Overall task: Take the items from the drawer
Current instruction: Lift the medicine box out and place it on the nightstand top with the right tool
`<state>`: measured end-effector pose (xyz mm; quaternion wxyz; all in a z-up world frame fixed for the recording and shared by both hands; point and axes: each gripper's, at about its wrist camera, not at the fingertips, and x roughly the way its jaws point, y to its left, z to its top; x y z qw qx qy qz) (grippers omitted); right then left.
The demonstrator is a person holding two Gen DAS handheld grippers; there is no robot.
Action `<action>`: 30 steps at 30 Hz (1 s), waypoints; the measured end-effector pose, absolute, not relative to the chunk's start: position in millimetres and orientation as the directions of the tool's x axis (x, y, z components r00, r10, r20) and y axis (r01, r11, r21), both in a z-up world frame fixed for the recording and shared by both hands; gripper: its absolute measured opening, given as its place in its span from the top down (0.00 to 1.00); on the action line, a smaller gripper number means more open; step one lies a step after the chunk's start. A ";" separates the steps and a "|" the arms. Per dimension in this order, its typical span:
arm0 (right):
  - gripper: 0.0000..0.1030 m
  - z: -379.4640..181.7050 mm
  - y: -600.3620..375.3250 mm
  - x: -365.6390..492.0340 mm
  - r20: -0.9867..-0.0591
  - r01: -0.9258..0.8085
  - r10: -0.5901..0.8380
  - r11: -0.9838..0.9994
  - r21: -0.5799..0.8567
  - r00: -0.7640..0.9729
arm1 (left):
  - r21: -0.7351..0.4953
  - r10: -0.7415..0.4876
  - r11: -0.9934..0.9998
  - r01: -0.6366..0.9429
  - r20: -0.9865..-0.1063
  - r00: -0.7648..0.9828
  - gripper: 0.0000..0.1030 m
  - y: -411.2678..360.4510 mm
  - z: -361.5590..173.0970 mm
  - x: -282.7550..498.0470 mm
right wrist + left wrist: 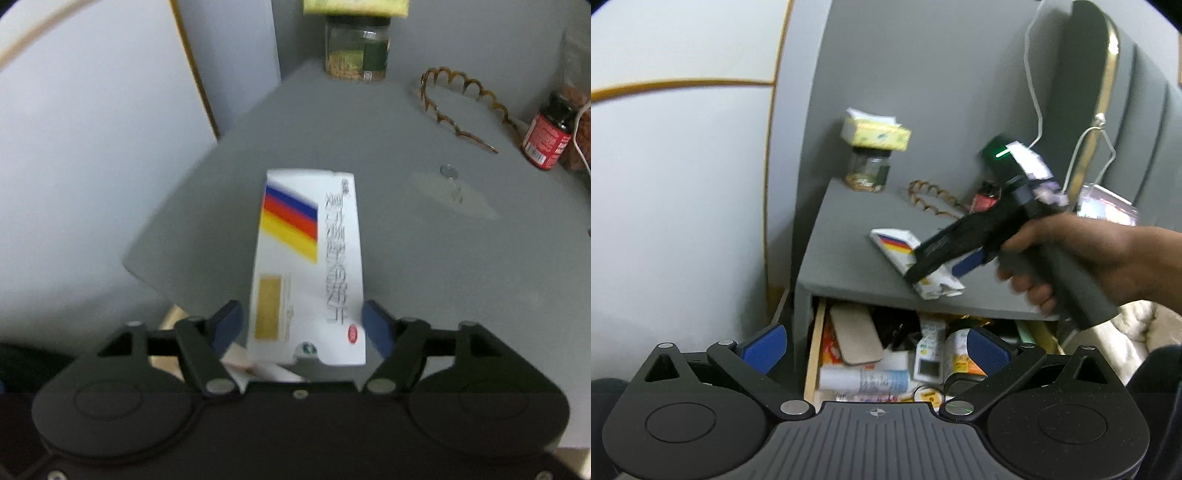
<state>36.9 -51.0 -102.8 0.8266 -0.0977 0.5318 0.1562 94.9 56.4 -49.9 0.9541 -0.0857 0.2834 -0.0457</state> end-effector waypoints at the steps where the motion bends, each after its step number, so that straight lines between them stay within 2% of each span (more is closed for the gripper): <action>1: 0.28 -106.2 -46.6 39.6 -0.917 -0.353 0.139 0.936 -0.003 0.373 | -0.194 -0.140 0.980 0.040 -0.535 0.833 0.00 56.0 -49.1 98.1; 3: 0.32 -104.8 -42.7 46.1 -0.922 -0.313 0.132 0.950 0.012 0.365 | -0.199 -0.141 0.979 0.038 -0.535 0.833 0.00 56.0 -48.7 101.0; 8: 0.31 -105.2 -26.9 77.4 -0.931 -0.141 0.110 0.988 0.064 0.348 | -0.208 -0.125 0.978 0.012 -0.542 0.831 0.00 52.7 -49.8 108.9; 15: 0.31 -95.0 -7.6 102.8 -0.933 -0.086 0.120 0.992 0.096 0.340 | -0.155 -0.081 0.988 -0.008 -0.560 0.825 0.00 45.9 -50.7 113.3; 18: 0.30 -74.1 -30.4 78.9 -0.903 -0.089 0.184 0.983 0.162 0.389 | -0.131 -0.066 0.991 -0.011 -0.569 0.820 0.00 45.2 -51.2 113.2; 20: 0.25 -56.6 -61.2 53.3 -0.864 -0.066 0.240 0.970 0.236 0.442 | -0.121 -0.064 0.993 -0.007 -0.576 0.815 0.00 44.0 -51.1 114.3; 22: 0.24 -49.4 -85.8 29.2 -0.862 -0.071 0.267 0.962 0.263 0.432 | -0.130 -0.078 0.992 0.001 -0.589 0.804 0.00 43.0 -50.8 113.3; 27: 0.23 -25.1 -134.9 -38.9 -0.882 -0.068 0.233 0.972 0.225 0.410 | -0.124 -0.088 0.992 0.014 -0.620 0.780 0.00 31.7 -50.8 114.6; 30: 0.23 -18.4 -166.1 -62.8 -0.889 -0.079 0.205 0.979 0.189 0.410 | -0.077 -0.077 0.996 0.037 -0.634 0.770 0.00 16.5 -53.2 117.8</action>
